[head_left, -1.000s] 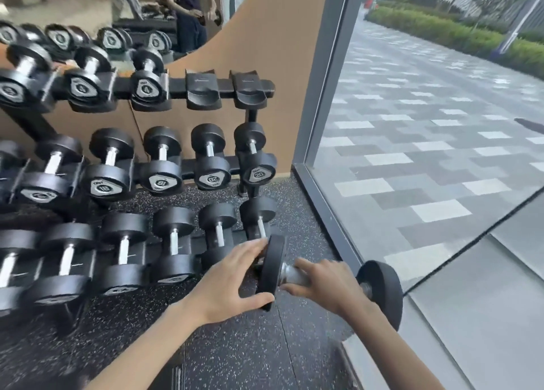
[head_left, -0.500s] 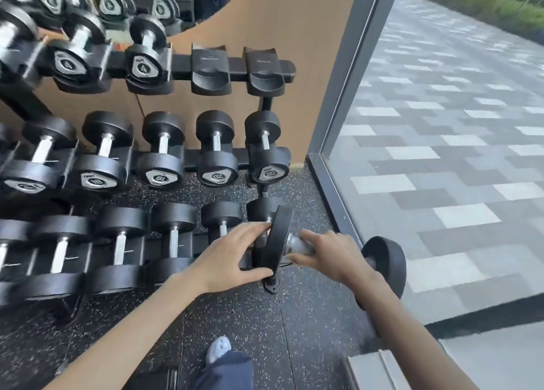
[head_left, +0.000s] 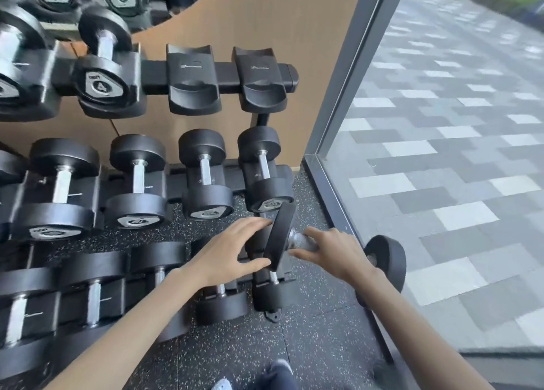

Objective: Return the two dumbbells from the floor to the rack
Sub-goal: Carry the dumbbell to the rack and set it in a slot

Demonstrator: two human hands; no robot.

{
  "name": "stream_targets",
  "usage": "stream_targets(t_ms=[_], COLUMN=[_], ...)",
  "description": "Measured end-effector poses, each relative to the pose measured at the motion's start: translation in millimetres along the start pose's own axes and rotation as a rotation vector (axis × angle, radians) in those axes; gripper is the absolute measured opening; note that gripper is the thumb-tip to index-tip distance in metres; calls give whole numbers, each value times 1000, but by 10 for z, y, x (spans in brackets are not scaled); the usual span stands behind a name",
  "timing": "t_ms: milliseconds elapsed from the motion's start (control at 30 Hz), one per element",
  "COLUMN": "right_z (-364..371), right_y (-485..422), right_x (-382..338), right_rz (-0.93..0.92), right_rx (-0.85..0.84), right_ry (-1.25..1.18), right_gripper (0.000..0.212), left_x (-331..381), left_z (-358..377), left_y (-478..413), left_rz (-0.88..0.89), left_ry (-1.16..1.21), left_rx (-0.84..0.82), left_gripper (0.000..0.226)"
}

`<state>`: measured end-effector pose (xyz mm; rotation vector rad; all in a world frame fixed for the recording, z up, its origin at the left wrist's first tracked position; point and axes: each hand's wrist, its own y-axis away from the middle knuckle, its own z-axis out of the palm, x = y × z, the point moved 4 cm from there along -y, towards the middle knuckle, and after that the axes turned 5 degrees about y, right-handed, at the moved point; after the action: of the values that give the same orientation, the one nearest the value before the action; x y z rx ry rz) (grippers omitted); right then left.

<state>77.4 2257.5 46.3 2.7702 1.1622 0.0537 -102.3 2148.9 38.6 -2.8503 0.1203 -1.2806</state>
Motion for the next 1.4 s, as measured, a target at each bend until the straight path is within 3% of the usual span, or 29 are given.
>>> stream_targets(t_ms=[333, 433, 700, 1033, 1167, 1300, 1400], right_z=[-396, -556, -916, -883, -994, -1134, -1262], right_y=[-1634, -2136, -3045, -3634, -4040, -4601, -5048], right_x=[560, 744, 851, 695, 750, 864, 935], right_rz=[4, 15, 47, 124, 74, 133, 127], right_rx=[-5, -41, -53, -181, -178, -212, -253], right_ry=[-262, -413, -858, -1152, -1091, -1218, -1281], right_gripper=[49, 51, 31, 31, 32, 28, 25], left_x=[-364, -442, -691, -987, -1125, -1336, -1390], left_z=[-492, -727, -1285, -1826, -2047, -2000, -1806], left_y=[-1410, -1900, -2639, -2942, -3184, -3348, -3453], left_rz=[-65, -62, -93, -66, -59, -77, -119], left_ry=[-9, 4, -9, -133, -249, -344, -258], left_rx=[147, 224, 400, 326, 324, 361, 368], left_gripper=[72, 70, 69, 78, 77, 70, 65])
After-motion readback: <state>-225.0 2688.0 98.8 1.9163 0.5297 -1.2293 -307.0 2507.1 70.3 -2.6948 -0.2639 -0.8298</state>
